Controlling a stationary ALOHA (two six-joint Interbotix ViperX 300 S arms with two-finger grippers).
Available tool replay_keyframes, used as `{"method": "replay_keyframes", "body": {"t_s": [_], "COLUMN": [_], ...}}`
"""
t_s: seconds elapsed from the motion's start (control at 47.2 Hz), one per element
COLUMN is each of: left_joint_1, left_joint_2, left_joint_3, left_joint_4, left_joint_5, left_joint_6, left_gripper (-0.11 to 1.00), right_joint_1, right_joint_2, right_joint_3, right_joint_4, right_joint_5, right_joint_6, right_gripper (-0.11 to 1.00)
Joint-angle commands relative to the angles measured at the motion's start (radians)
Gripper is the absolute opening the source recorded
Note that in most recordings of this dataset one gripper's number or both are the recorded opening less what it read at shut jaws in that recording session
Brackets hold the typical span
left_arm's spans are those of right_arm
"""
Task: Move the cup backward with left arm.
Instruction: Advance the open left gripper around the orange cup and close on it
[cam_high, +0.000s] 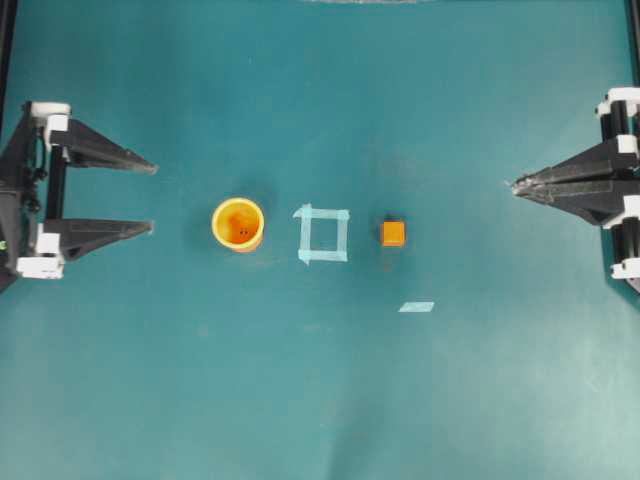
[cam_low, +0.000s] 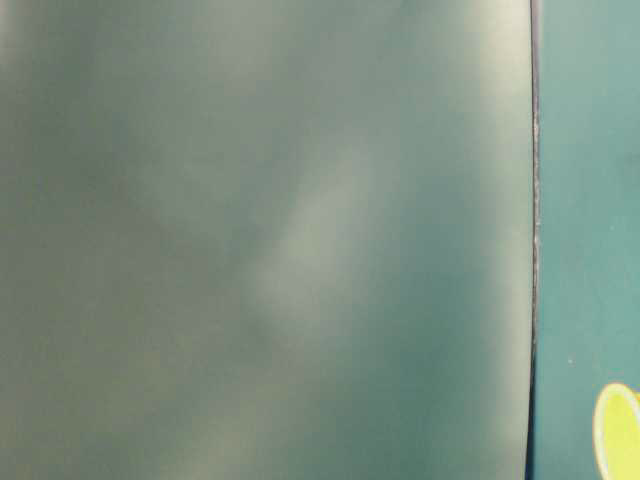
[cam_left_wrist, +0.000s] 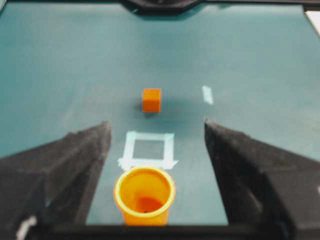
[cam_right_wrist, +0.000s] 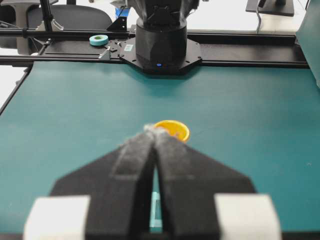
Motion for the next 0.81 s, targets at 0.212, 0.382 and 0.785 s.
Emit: {"method": "replay_keyframes", "body": {"t_s": [0.212, 0.382, 0.785], "left_joint_1": [0.031, 0.032, 0.031], "left_joint_2": [0.167, 0.287, 0.598], "left_joint_3": [0.006, 0.018, 0.025], "left_joint_4": [0.011, 0.012, 0.008], "left_joint_5": [-0.087, -0.196, -0.416], "left_joint_6": [0.020, 0.052, 0.049], "left_gripper": [0.79, 0.79, 0.79], "right_joint_1": [0.000, 0.000, 0.000], "right_joint_2": [-0.002, -0.002, -0.029], "right_joint_3": [-0.035, -0.037, -0.049], "right_joint_4": [0.002, 0.002, 0.002], "right_joint_5": [-0.006, -0.008, 0.000], "right_joint_6": [0.000, -0.002, 0.000], "right_gripper": [0.00, 0.00, 0.00]}}
